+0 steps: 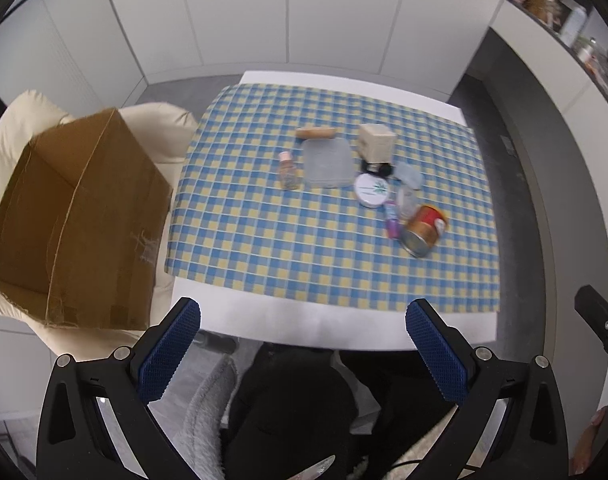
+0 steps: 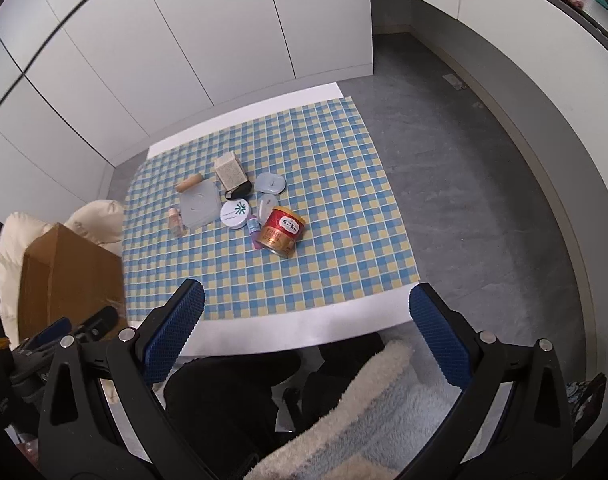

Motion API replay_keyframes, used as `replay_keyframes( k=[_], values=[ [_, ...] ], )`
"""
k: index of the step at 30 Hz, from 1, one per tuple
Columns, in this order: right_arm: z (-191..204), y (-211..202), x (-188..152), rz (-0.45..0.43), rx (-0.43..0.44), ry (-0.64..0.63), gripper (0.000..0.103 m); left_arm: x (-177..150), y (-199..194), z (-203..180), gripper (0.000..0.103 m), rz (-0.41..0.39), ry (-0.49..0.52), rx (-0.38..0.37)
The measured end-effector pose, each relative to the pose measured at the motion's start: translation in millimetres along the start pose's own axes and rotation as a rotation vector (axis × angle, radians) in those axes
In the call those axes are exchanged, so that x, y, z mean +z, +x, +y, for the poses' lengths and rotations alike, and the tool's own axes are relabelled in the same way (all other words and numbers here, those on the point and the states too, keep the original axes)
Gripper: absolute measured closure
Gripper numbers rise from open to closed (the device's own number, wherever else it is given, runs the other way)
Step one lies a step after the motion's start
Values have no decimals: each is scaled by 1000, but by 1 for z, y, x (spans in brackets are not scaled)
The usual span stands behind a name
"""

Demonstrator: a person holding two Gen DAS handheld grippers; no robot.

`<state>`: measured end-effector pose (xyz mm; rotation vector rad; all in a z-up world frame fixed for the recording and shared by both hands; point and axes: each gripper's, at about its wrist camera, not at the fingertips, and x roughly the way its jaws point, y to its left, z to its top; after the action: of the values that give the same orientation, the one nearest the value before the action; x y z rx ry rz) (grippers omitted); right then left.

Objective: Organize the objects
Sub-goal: 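Grasp the pink-capped clear bottle with the left gripper while the right gripper grasps the red EPMR can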

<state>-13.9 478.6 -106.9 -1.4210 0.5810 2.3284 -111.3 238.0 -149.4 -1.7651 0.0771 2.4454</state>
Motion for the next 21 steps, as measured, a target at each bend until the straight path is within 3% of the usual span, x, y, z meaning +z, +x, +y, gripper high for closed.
replay_keyframes(
  k=[10,21],
  values=[
    [27,71,20,18,-13,-38,0,37,57,23,0,24,-43,28],
    [37,178,26,57,-61,-52,0,53,134,29,1,94,-48,19]
  ],
)
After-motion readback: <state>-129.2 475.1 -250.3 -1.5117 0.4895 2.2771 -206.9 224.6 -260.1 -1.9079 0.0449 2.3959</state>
